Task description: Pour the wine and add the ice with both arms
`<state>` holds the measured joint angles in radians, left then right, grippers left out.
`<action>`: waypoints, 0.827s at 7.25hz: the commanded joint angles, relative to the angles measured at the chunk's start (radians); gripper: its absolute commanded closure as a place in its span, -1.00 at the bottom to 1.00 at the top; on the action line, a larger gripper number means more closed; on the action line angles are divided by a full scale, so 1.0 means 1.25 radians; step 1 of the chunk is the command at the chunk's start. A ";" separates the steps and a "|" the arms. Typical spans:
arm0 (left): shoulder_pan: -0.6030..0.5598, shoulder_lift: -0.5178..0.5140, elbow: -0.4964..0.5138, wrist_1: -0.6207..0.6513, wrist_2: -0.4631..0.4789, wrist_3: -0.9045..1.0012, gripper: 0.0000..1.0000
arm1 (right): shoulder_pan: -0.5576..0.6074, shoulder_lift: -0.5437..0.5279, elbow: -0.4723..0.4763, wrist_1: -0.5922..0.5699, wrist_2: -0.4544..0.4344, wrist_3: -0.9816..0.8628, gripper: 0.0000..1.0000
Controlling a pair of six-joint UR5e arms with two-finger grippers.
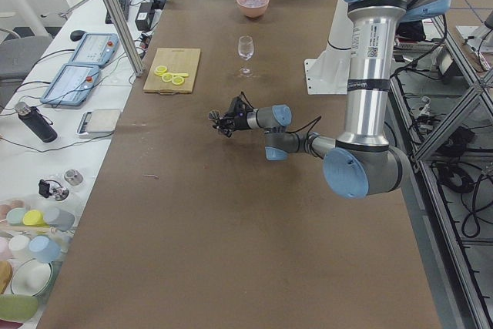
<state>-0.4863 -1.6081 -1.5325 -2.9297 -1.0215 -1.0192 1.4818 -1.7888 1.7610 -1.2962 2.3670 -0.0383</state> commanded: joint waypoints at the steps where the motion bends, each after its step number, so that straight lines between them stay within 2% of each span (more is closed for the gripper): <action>1: 0.000 -0.001 0.017 0.000 0.019 -0.009 1.00 | 0.000 0.000 0.001 0.000 0.000 0.000 -1.00; 3: 0.000 0.000 0.049 -0.004 0.018 -0.008 1.00 | 0.000 0.000 0.000 0.000 0.000 0.000 -1.00; 6: -0.001 0.023 0.050 -0.036 0.012 0.001 1.00 | 0.000 -0.001 0.000 0.000 0.000 0.000 -1.00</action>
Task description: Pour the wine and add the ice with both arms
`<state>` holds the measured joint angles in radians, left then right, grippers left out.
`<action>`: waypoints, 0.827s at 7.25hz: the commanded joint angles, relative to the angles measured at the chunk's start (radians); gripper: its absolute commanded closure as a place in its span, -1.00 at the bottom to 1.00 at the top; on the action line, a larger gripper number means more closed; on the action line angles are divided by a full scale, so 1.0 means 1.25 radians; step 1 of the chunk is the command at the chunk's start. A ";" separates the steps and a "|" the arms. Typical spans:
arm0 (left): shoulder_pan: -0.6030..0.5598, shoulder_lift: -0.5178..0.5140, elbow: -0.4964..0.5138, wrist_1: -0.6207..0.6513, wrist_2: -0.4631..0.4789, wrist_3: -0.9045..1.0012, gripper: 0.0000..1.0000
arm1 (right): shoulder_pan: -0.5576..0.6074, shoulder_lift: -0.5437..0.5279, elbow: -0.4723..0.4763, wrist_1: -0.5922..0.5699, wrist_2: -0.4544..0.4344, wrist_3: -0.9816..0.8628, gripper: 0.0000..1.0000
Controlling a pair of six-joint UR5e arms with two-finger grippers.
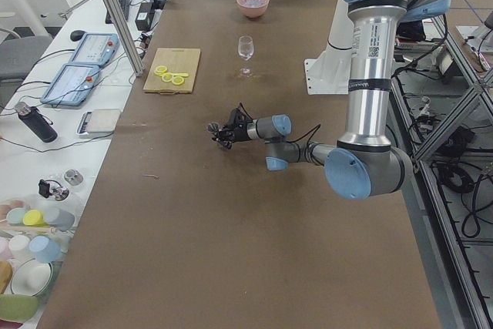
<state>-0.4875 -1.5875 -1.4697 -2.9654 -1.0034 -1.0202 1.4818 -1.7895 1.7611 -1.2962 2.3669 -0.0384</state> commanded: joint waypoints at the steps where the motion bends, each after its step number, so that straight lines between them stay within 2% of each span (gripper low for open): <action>1: 0.000 0.006 0.000 -0.007 0.001 0.003 1.00 | 0.000 -0.001 0.000 0.000 0.000 0.000 -1.00; 3: 0.000 0.018 0.001 -0.008 0.001 0.027 1.00 | 0.000 -0.001 -0.001 0.000 0.000 0.000 -1.00; 5: 0.001 0.022 0.000 -0.010 -0.001 0.041 0.74 | 0.000 -0.001 0.000 0.000 0.000 0.000 -1.00; 6: 0.001 0.022 0.001 -0.021 -0.002 0.061 0.52 | 0.000 -0.001 0.000 0.000 0.000 -0.001 -1.00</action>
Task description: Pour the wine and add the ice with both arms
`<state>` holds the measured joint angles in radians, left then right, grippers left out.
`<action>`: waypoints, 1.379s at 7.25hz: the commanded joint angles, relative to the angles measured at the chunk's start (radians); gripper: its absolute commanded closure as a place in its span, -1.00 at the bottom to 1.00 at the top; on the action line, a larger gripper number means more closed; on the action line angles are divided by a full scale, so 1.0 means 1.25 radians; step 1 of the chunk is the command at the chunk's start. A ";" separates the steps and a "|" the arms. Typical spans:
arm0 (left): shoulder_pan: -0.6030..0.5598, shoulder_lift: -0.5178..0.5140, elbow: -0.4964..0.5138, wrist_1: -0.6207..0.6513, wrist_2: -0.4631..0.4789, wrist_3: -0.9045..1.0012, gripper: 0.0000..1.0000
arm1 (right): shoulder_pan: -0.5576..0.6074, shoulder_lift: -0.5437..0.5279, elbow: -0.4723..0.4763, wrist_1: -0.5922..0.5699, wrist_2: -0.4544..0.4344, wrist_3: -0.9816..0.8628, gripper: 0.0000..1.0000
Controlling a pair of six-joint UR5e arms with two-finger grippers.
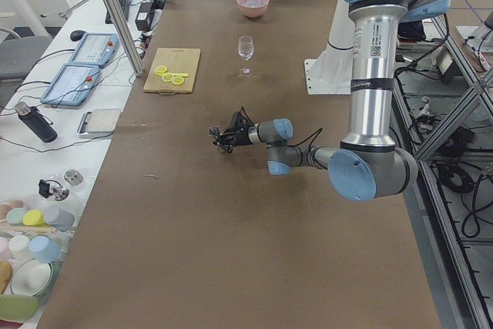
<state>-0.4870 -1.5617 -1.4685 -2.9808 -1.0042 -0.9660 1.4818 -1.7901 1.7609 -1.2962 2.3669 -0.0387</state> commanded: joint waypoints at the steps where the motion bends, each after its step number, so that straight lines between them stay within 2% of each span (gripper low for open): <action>1: 0.001 0.003 0.002 -0.017 -0.002 0.030 0.17 | 0.000 0.000 0.000 0.000 0.000 -0.001 -1.00; 3: -0.001 0.003 0.002 -0.019 -0.002 0.030 -0.27 | 0.000 0.000 0.000 0.000 0.000 0.000 -1.00; 4: -0.001 0.003 0.002 -0.018 -0.002 0.030 -0.31 | 0.000 0.000 0.000 0.000 0.000 0.000 -1.00; 6: -0.001 0.003 0.003 -0.024 -0.003 0.030 -0.93 | 0.000 0.000 0.000 0.000 0.000 0.000 -1.00; 10: 0.001 0.048 0.007 -0.091 -0.025 0.030 -0.95 | 0.000 0.001 0.001 0.000 0.000 0.000 -1.00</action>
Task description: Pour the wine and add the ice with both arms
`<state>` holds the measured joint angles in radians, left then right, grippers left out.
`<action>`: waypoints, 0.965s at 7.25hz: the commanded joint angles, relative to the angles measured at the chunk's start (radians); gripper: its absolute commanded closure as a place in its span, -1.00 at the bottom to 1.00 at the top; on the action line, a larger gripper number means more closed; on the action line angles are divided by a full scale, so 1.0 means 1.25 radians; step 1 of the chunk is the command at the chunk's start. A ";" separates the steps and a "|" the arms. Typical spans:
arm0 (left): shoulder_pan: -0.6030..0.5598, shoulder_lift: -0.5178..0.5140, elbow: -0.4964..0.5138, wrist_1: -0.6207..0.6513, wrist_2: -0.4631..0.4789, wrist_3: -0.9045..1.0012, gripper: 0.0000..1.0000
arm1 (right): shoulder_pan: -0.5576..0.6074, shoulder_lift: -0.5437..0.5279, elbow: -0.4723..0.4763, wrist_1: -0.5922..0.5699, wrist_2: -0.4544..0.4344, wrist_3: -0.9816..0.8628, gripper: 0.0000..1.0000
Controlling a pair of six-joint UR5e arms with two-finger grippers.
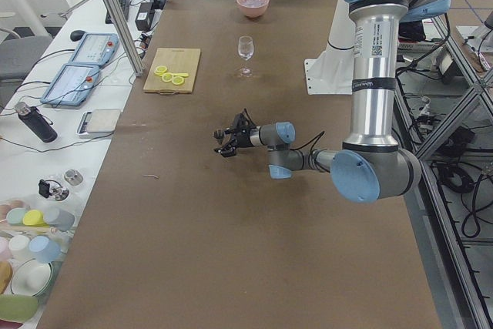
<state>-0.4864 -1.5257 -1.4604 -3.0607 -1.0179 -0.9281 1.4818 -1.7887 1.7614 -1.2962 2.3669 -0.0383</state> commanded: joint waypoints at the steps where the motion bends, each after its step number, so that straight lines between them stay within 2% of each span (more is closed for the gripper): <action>1: 0.001 0.047 0.000 -0.057 -0.019 0.000 -0.95 | 0.000 0.000 0.001 0.000 0.000 0.000 -1.00; 5: 0.059 0.066 -0.009 -0.092 -0.011 0.033 -0.95 | 0.000 -0.001 0.001 0.000 0.000 0.000 -1.00; 6: 0.059 0.080 -0.013 -0.112 -0.025 0.040 -0.95 | 0.000 -0.001 0.001 0.000 0.000 -0.001 -1.00; 7: 0.058 0.116 -0.054 -0.113 -0.081 0.049 -0.95 | 0.000 -0.001 0.001 0.000 0.000 -0.001 -1.00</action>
<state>-0.4153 -1.4198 -1.4877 -3.1901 -1.0613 -0.8823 1.4818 -1.7901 1.7625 -1.2962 2.3669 -0.0394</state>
